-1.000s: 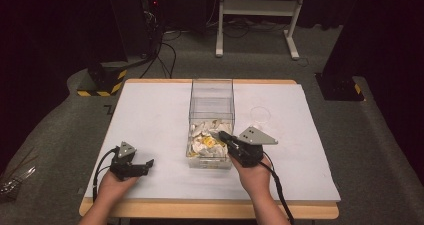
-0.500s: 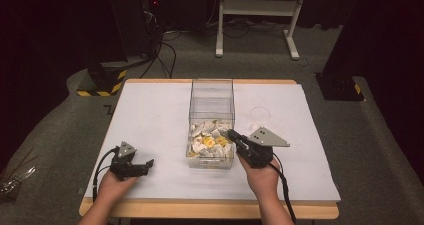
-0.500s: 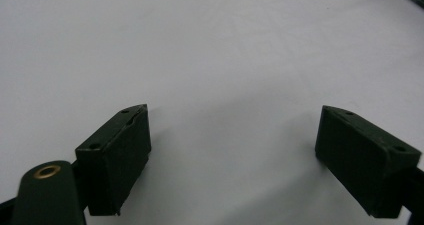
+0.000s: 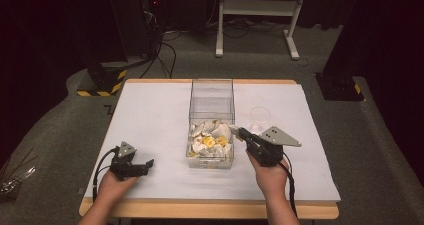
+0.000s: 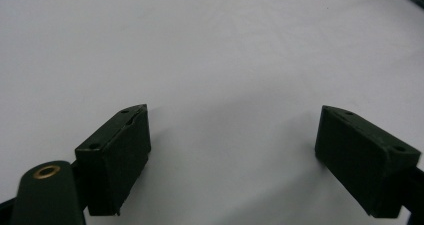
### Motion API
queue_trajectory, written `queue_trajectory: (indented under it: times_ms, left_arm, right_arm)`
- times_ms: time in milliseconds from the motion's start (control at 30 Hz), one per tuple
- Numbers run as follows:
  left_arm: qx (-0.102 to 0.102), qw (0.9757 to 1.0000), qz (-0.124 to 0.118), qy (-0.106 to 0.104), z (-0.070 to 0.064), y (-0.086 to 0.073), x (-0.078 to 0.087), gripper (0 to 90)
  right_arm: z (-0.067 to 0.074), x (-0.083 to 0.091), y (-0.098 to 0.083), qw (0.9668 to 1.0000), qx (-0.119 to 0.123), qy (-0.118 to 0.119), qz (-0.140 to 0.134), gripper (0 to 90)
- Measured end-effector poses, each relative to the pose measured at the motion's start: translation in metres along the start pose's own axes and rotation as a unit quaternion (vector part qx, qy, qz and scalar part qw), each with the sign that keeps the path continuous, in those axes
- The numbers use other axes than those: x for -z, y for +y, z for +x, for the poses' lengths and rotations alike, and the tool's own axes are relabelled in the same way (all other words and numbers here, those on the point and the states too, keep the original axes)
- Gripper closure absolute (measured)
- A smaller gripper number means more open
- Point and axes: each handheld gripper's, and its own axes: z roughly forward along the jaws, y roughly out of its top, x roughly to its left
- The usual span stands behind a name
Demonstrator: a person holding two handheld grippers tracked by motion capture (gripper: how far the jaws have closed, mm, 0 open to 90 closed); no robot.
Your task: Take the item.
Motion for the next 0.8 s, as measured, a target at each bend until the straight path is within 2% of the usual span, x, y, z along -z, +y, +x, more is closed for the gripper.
queue_trajectory:
  times_ms: [800]
  left_arm:
    - [-0.001,1.0000,0.002,-0.002,0.000,0.000,0.000,14.8]
  right_arm:
    - [-0.034,0.009,-0.012,0.9982,-0.023,-0.054,0.008,89.2]
